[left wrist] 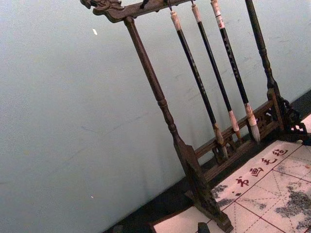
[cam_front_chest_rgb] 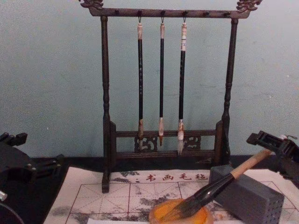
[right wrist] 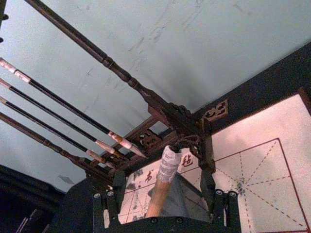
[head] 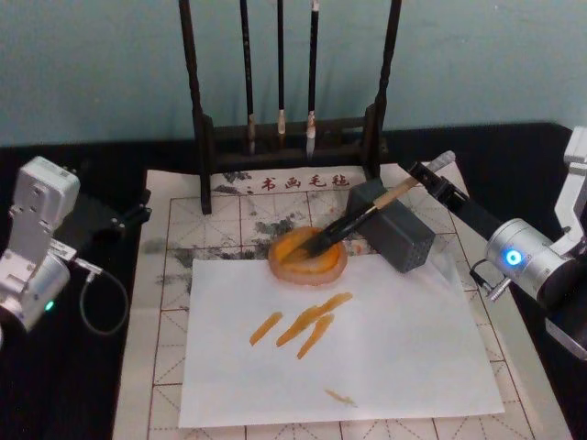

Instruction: Pick up the brush from the inkstone, write on the paper, then place the brush back to its original position.

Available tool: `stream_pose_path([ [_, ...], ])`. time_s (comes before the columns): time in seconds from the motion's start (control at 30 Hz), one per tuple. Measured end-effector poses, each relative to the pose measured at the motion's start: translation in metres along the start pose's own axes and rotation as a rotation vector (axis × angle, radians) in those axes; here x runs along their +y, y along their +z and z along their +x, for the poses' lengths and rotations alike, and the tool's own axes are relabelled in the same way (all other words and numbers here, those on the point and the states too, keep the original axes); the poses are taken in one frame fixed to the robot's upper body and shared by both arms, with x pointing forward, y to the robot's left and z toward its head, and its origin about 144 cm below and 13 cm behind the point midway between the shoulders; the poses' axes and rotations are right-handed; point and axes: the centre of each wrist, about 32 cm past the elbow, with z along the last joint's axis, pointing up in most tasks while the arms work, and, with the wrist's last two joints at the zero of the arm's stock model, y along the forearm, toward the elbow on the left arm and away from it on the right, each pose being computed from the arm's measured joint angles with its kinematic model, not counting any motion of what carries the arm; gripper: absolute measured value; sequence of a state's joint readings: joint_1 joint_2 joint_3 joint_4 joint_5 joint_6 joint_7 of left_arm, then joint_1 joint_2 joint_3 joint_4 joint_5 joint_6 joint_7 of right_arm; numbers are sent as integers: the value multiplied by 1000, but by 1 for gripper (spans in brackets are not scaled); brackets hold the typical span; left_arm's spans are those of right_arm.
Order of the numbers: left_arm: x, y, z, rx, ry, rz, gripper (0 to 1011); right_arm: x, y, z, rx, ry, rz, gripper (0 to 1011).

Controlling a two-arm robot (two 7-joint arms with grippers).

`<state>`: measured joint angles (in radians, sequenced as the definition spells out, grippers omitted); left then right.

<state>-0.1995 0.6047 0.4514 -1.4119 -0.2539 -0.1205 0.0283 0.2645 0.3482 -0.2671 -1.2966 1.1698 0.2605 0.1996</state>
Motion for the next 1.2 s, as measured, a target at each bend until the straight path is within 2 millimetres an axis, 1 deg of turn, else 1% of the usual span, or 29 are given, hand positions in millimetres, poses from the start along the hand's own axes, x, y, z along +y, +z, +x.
stream_pose_path([
  [1.0,0,0,0,0,0,0,1001,0,0,0,-5,4,0,1000],
  [1.07,0,0,0,0,0,0,1001,0,0,0,-5,4,0,969],
  [1.1,0,0,0,0,0,0,1001,0,0,0,-6,4,0,933],
  [1.2,0,0,0,0,0,0,1001,0,0,0,-6,4,0,875],
])
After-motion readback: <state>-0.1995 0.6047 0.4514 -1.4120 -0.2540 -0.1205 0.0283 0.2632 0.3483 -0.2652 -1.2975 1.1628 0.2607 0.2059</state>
